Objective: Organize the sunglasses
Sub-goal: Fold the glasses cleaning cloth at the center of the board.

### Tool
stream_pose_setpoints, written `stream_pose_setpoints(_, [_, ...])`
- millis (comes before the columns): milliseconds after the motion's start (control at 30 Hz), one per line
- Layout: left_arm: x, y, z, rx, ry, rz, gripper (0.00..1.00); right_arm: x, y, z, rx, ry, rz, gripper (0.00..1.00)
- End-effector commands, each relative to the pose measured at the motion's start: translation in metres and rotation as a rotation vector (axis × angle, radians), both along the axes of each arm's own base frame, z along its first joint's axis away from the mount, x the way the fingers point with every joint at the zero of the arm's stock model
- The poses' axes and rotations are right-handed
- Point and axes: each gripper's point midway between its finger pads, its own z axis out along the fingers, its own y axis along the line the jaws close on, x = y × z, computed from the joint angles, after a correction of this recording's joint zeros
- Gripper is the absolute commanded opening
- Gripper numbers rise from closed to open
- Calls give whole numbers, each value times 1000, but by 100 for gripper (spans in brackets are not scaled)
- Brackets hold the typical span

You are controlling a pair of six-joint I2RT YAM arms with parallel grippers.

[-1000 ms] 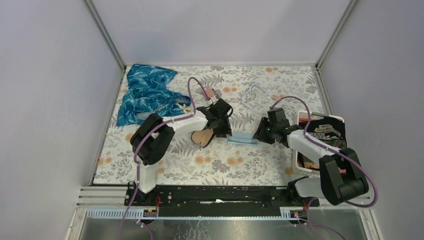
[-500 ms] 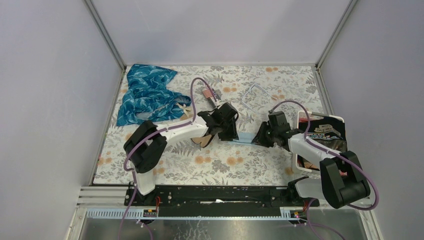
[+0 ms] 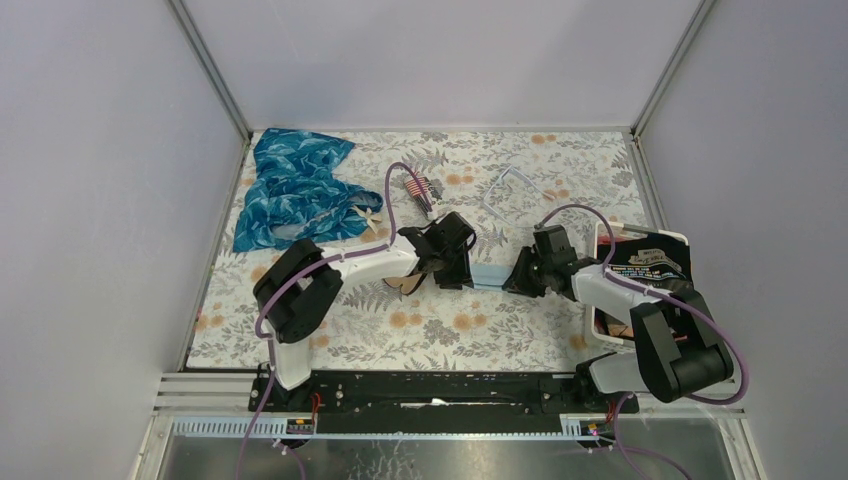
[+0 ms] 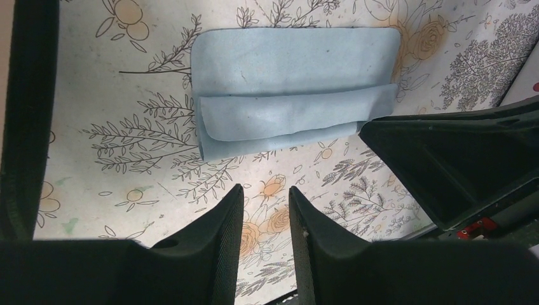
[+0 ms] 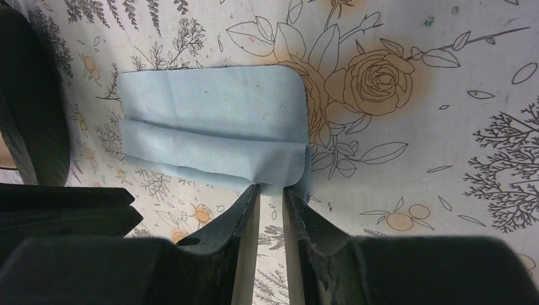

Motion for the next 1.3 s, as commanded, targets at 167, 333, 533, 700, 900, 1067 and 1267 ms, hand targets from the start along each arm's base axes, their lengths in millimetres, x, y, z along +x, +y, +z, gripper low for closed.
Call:
stream_pose_setpoints(167, [4, -3, -7, -5, -6, 6, 36, 22, 4, 14, 0, -58, -7, 26])
stream_pose_setpoints(333, [4, -4, -7, -6, -6, 2, 36, 25, 3, 16, -7, -66, -11, 26])
stream_pose_setpoints(533, [6, -6, -5, -9, -13, -2, 36, 30, 4, 19, -8, -72, -13, 26])
stream_pose_setpoints(700, [10, -5, 1, -10, -28, -1, 36, 27, 2, 29, -7, -90, -16, 26])
stream_pose_setpoints(900, [16, -10, -4, 14, -18, -6, 35, 27, 5, 37, 20, -97, -24, 26])
stream_pose_setpoints(1067, [21, -14, -13, 9, -9, 12, 35, 25, 9, 27, 37, -67, -25, 25])
stream_pose_setpoints(1267, [19, 4, -43, 67, 39, 38, 34, 15, -3, -7, -36, -17, -19, 23])
